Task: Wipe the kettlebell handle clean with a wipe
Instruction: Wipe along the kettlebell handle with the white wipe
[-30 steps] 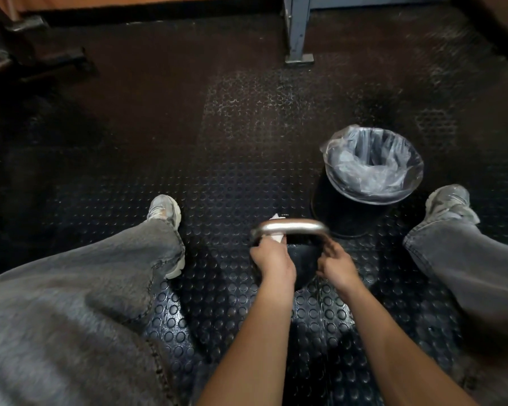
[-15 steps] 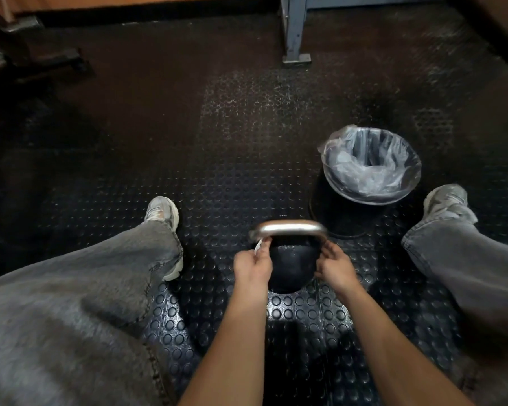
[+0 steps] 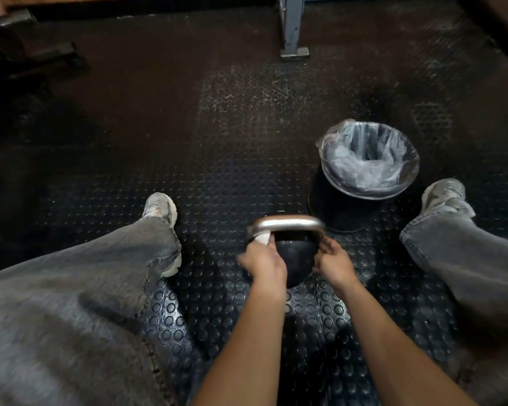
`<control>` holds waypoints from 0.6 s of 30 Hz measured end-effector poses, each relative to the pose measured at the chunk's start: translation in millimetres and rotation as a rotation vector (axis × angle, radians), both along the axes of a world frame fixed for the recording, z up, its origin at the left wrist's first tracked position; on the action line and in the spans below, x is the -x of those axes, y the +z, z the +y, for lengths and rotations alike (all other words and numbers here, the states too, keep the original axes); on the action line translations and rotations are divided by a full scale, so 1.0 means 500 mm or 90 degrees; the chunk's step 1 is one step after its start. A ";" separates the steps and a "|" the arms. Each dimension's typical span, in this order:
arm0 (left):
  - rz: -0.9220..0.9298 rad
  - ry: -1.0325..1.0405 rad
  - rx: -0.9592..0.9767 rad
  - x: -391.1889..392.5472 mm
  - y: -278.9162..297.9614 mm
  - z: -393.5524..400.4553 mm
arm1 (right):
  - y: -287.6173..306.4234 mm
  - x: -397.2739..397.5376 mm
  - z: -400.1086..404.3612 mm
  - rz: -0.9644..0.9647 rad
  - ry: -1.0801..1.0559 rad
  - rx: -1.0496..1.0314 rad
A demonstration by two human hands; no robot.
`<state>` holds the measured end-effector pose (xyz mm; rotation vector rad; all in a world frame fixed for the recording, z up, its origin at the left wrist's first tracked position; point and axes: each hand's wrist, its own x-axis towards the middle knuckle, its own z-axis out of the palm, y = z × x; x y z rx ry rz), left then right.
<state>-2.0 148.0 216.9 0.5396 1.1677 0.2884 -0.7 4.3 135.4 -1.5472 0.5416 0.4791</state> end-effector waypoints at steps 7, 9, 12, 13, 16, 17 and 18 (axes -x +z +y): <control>0.090 -0.160 0.020 0.017 -0.023 0.032 | -0.013 -0.002 0.000 0.008 -0.011 0.003; 0.022 -0.063 0.019 -0.005 -0.004 0.003 | -0.017 -0.003 0.002 0.009 -0.014 0.005; 0.034 -0.220 -0.220 0.028 0.021 -0.058 | -0.031 -0.002 0.002 0.009 -0.018 0.006; 0.041 -0.278 -0.276 0.045 0.003 -0.073 | -0.036 -0.002 0.001 0.007 -0.019 0.006; 0.016 -0.335 -0.338 0.073 -0.016 -0.074 | -0.037 -0.001 -0.002 0.012 -0.016 0.006; 0.016 -0.302 -0.337 0.061 -0.009 -0.063 | -0.038 -0.001 -0.003 0.015 -0.017 0.005; 0.008 -0.246 -0.290 0.046 -0.008 -0.049 | -0.036 -0.002 -0.003 0.017 -0.018 0.003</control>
